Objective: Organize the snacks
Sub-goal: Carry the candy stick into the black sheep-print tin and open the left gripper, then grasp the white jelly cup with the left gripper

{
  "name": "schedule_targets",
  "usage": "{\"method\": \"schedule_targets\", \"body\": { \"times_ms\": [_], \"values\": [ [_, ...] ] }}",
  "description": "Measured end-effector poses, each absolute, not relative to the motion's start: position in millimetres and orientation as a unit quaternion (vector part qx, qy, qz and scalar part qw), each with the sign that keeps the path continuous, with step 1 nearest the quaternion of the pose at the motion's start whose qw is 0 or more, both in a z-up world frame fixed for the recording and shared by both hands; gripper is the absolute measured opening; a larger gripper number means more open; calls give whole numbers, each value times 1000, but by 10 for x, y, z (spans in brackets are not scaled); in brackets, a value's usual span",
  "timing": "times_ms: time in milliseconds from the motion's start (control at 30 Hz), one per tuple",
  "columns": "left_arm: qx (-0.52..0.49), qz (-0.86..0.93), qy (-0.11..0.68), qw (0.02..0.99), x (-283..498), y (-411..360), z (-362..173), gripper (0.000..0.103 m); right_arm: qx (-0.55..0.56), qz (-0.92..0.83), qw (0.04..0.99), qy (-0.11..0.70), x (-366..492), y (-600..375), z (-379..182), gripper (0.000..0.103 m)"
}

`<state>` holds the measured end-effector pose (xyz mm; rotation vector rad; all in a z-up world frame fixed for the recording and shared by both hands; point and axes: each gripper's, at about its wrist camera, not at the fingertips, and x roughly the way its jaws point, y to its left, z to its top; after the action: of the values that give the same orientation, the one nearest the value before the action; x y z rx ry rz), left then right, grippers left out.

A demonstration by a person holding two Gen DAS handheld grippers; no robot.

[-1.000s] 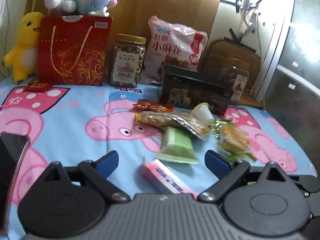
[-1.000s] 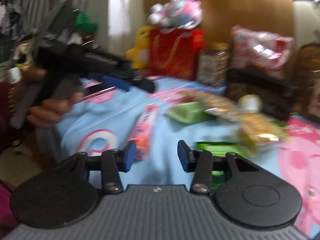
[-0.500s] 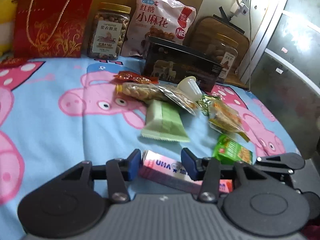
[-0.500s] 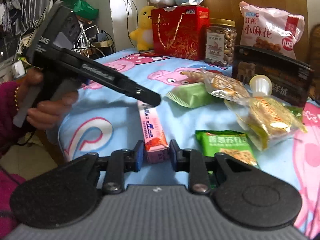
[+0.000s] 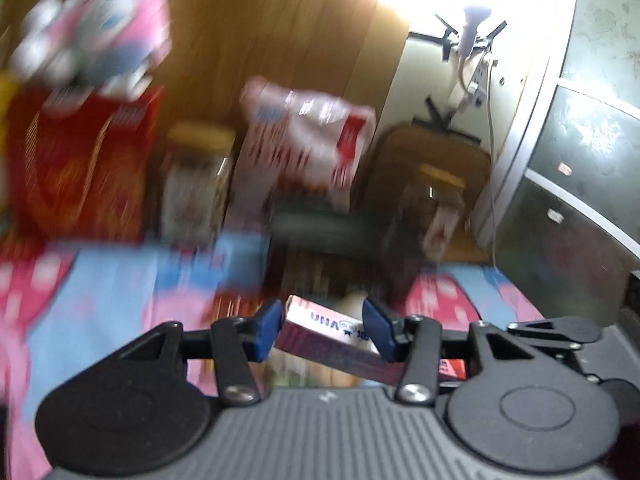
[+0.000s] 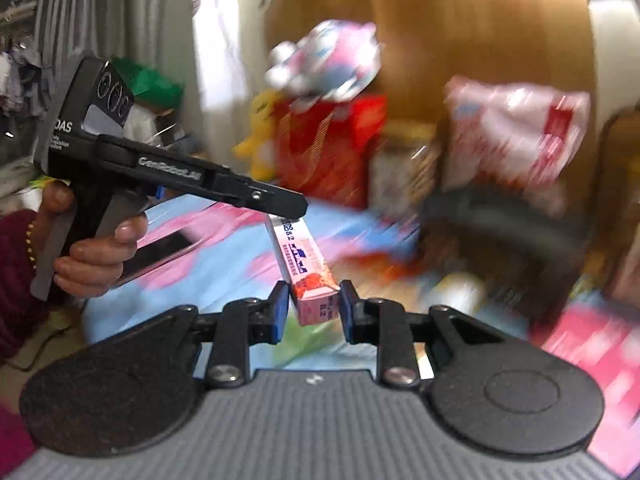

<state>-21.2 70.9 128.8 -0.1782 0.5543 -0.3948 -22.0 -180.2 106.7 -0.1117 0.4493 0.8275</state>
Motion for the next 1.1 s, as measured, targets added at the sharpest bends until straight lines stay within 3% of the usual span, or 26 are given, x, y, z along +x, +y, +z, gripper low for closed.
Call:
{"method": "schedule_targets", "body": {
  "times_ms": [233,500,833,1000,1100],
  "values": [
    [-90,-180,279,939,1149,138,1315,47,-74,338,908,236,993,-2007,1038,29],
    [-89,-144,332,928,1890,-121,815,47,-100,322,899,279,1525,-2080,640,32],
    [-84,-149,333,927,1579,-50,782,50,-3,306,919,247,1119,-2360,697,35],
    [-96,-179,318,926,1053,122,883,59,20,335,888,315,778,-2238,479,35],
    [-124,-196,361,903,925,115,858,60,33,338,876,342,767,-2101,349,35]
  ]
}}
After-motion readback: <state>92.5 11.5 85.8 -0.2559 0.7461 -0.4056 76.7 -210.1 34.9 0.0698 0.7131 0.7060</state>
